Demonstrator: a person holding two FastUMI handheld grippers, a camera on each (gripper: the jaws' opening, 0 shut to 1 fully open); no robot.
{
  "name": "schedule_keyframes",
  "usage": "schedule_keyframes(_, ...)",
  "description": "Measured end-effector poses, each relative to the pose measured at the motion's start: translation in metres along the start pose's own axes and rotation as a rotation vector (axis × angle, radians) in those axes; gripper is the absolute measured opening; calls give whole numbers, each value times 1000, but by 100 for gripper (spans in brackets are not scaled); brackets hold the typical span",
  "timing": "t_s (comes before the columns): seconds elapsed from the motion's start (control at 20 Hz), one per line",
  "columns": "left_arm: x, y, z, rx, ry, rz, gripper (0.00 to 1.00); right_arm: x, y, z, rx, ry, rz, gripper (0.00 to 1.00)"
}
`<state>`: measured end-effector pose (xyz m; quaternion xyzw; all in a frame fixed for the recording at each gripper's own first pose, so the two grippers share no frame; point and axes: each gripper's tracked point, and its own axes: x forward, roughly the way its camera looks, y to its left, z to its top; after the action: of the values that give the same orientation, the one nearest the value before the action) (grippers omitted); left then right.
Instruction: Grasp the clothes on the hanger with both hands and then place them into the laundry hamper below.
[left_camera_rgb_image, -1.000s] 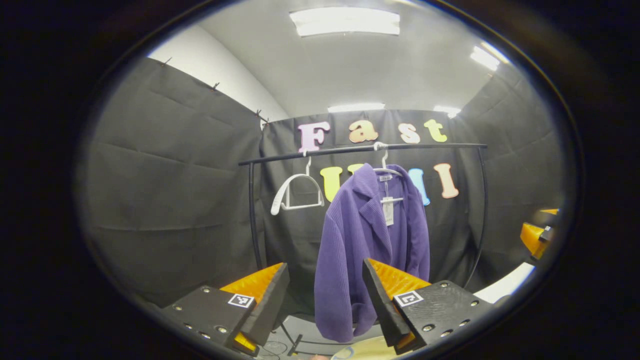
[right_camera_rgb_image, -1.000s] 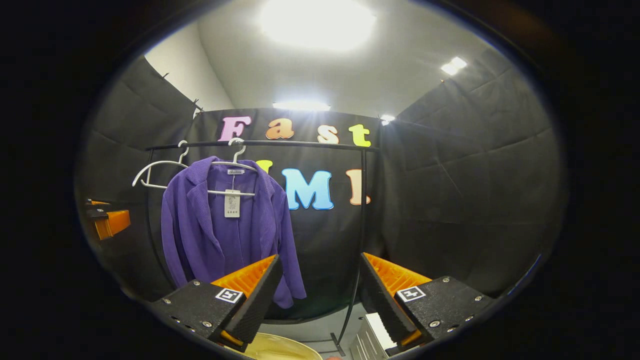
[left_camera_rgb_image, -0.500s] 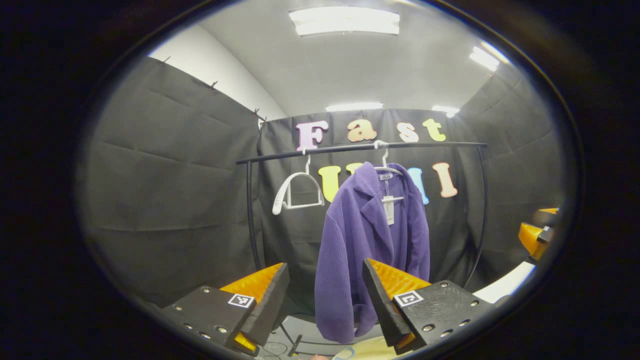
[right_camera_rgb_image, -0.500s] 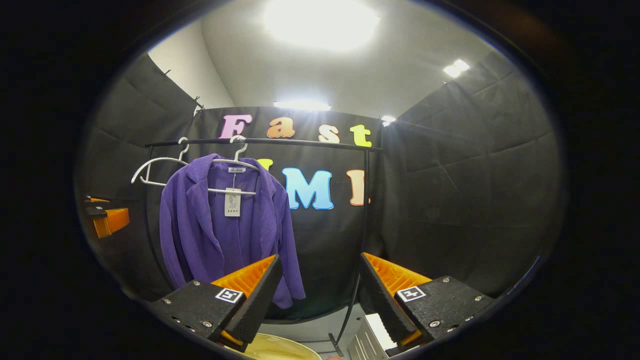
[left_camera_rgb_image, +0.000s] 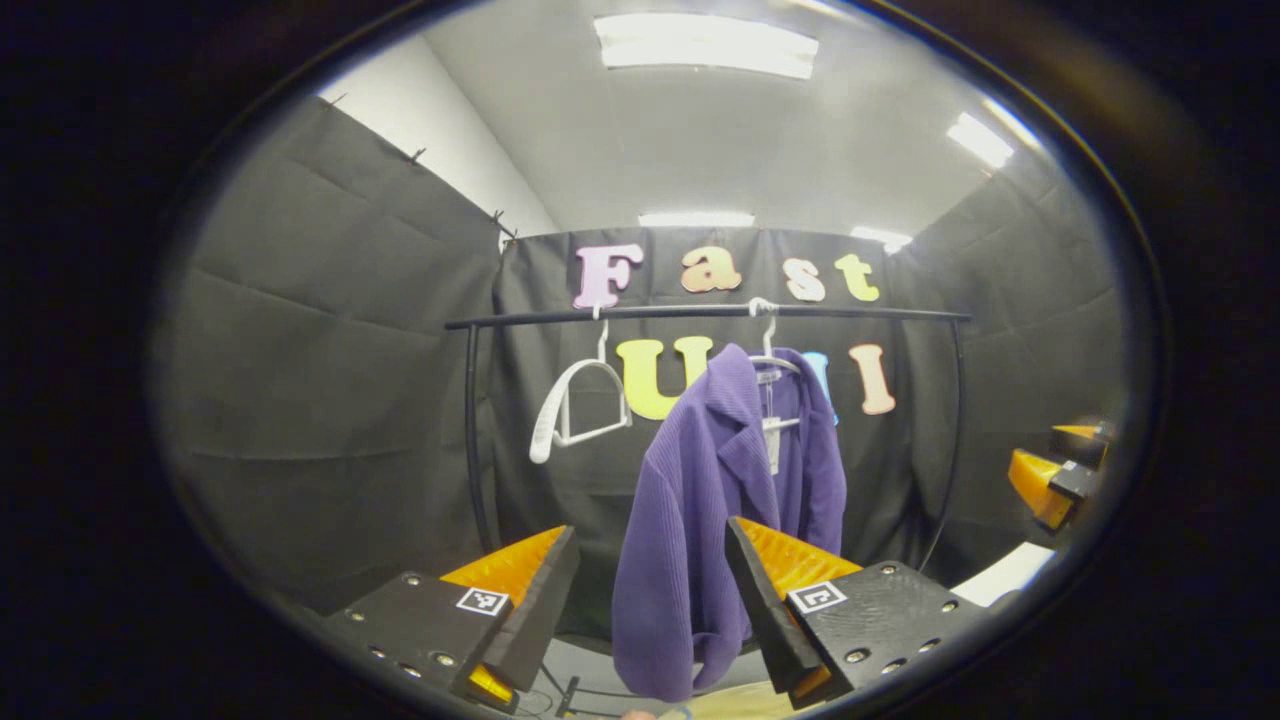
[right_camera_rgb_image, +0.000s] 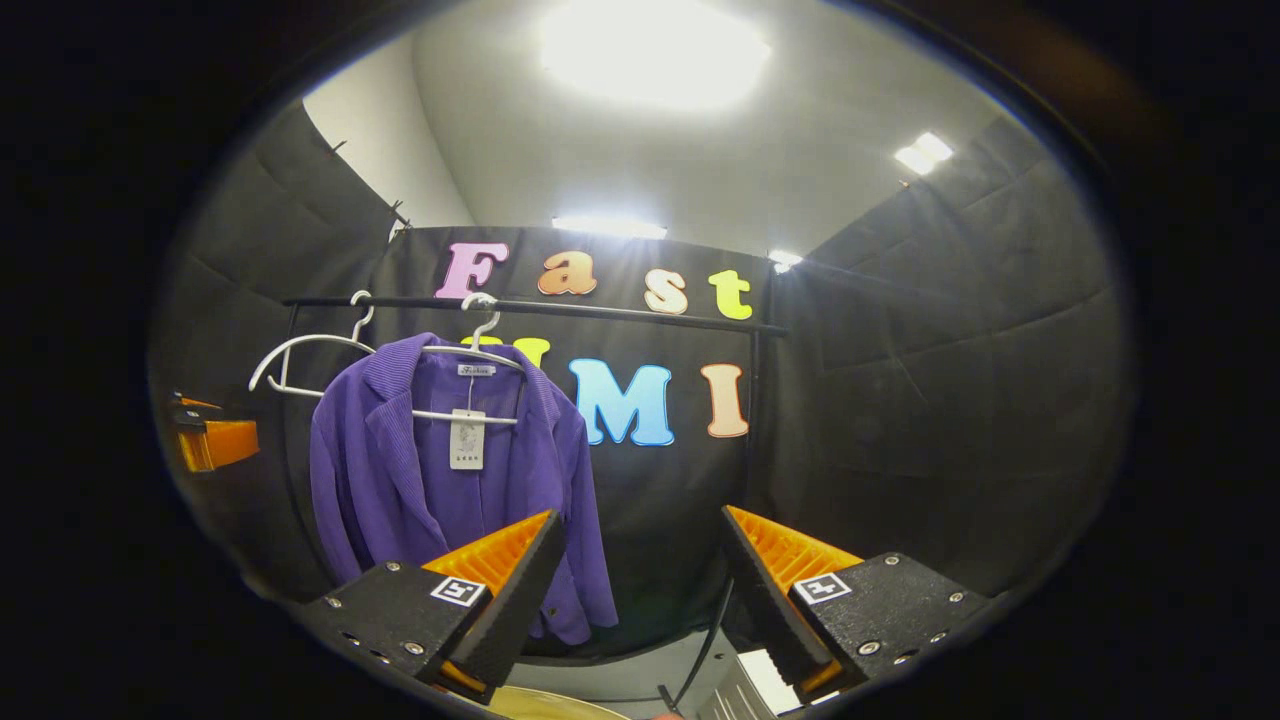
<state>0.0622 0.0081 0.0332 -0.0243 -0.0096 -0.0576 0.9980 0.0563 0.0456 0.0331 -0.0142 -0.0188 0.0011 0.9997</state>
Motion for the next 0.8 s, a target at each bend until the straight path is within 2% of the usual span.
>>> schedule_keyframes(0.2,16,-18,24,13,-16,-48,85,26,14,13,49,2,46,96)
schedule_keyframes(0.25,21,-23,28,15,-19,-52,79,35,14,15,51,1,52,96)
schedule_keyframes(0.3,28,-29,30,14,-19,-56,79,44,16,15,55,0,61,96)
schedule_keyframes(0.35,31,-36,32,10,-18,-60,85,53,18,17,61,1,73,96)
schedule_keyframes(0.45,38,-52,34,-1,-19,-71,85,73,21,20,79,-3,99,96)
schedule_keyframes(0.5,43,-58,34,0,-19,-66,79,83,21,22,90,-2,112,96)
schedule_keyframes(0.55,50,-62,35,6,-16,-58,80,94,23,24,101,-6,132,95)
schedule_keyframes(0.6,56,-68,36,11,-16,-51,86,106,25,27,110,-11,148,96)
schedule_keyframes(0.8,88,-82,32,19,-2,-14,85,151,38,28,148,-2,207,95)
